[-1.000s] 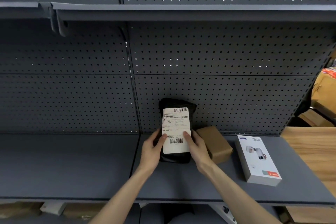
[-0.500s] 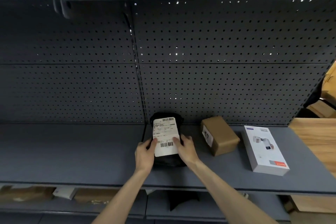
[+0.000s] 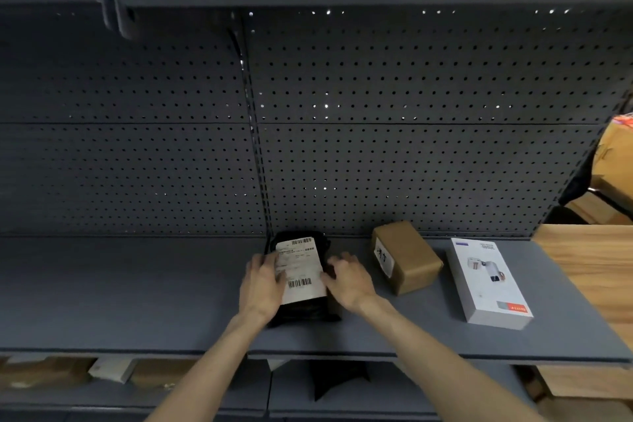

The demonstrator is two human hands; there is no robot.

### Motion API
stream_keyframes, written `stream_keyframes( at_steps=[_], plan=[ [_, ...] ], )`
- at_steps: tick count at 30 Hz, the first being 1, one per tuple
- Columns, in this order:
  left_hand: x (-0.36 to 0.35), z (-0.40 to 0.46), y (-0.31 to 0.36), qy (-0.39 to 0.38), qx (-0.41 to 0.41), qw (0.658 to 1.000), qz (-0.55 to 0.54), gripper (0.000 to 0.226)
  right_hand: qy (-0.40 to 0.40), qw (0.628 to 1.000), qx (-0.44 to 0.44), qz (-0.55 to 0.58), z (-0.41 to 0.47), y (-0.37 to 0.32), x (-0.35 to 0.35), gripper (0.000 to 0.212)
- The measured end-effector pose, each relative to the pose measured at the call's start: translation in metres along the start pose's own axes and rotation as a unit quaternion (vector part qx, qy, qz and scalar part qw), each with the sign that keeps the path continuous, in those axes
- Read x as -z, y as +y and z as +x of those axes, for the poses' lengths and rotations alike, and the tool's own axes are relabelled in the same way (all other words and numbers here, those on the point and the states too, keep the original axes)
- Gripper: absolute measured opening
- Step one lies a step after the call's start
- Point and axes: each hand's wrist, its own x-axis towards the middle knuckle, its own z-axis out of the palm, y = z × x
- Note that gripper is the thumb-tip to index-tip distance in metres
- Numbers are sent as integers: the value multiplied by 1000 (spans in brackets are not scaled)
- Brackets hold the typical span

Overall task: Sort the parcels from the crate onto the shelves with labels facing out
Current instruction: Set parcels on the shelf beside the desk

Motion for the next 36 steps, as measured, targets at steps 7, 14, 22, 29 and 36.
stream_keyframes(
  at_steps=[7, 14, 22, 29, 36],
  plan=[
    [-11, 24, 73, -25, -151, 985, 77, 49, 85, 993, 15, -81, -3, 42, 59, 42],
    [-51, 26, 151, -75, -232, 965, 99, 52, 109, 981, -62, -147, -21, 118, 110, 45],
    [-85, 25, 203, -93, -253, 955, 121, 57, 95, 986, -89, -102, -25, 162, 120, 40],
    [-93, 23, 202, -89, -223, 959, 152, 50, 32, 997, -77, 8, -19, 168, 102, 43],
    [-81, 10, 189, -44, -129, 989, 63, 59, 20, 972, -55, 229, -17, 160, 91, 39]
  ],
)
